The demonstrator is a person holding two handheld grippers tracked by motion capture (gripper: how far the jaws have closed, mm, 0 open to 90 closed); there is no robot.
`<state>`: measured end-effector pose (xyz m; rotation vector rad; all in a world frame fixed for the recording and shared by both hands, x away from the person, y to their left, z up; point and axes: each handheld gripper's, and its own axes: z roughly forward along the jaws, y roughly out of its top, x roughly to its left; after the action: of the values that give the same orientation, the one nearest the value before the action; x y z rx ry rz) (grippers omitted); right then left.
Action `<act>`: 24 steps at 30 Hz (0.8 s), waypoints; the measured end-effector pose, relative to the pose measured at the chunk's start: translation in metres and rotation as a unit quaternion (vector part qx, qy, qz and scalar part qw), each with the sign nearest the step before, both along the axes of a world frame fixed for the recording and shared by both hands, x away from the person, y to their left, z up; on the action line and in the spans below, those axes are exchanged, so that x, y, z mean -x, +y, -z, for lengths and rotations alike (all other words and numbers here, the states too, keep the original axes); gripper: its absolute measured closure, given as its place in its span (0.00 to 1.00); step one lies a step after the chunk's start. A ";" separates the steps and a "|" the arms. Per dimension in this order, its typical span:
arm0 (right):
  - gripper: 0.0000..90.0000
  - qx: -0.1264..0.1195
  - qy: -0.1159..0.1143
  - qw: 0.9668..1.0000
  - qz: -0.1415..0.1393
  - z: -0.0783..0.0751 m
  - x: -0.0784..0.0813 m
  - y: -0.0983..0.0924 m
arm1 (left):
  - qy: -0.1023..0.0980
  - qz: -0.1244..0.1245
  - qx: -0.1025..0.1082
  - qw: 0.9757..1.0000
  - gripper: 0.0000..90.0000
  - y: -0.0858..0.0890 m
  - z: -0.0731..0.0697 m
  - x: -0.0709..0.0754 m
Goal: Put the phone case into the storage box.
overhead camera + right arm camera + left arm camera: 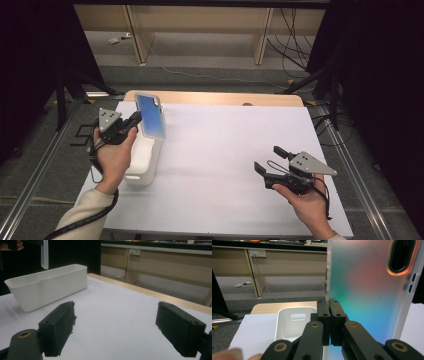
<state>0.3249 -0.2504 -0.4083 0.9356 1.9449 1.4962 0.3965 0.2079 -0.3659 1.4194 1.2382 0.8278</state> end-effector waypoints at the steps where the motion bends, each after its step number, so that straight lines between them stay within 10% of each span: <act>1: 0.19 0.007 0.007 1.000 0.002 -0.001 0.001 -0.001 | -0.001 0.000 0.000 1.000 0.98 0.000 0.000 0.000; 24: 0.18 -0.005 -0.002 1.000 0.010 0.002 0.004 -0.003 | 0.000 -0.014 -0.010 1.000 0.98 0.004 0.003 -0.005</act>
<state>0.3213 -0.2537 -0.4106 0.9524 1.9224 1.4961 0.4016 0.2121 -0.3688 1.4208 1.2548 0.8628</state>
